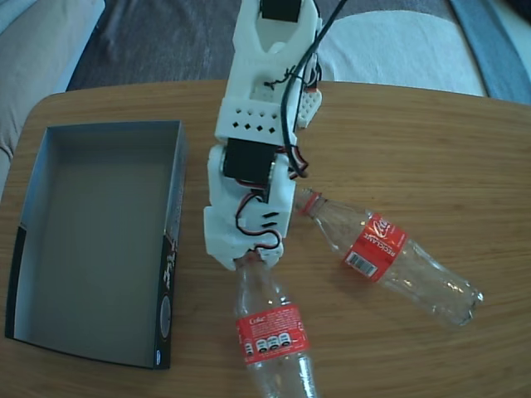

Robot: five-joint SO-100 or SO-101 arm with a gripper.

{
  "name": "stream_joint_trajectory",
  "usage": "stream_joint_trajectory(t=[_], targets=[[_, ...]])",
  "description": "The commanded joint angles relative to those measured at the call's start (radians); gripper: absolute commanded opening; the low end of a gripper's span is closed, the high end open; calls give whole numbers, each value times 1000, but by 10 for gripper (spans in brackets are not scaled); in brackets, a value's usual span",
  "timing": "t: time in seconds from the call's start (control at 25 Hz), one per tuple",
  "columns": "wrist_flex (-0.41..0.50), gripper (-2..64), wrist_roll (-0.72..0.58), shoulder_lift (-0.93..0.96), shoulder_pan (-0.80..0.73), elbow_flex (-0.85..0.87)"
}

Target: Grasp the bottles and put them in the box.

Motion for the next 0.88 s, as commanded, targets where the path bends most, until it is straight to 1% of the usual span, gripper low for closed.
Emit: stream_joint_trajectory(t=[0.0, 0.24, 0.4, 0.6, 0.68, 0.84], targets=[[3, 64, 2, 25, 17, -97], [2, 64, 38, 98, 41, -132], [-8, 64, 106, 123, 52, -140], [3, 65, 101, 156, 71, -164], [34, 65, 101, 183, 71, -184], [169, 65, 104, 222, 61, -241]])
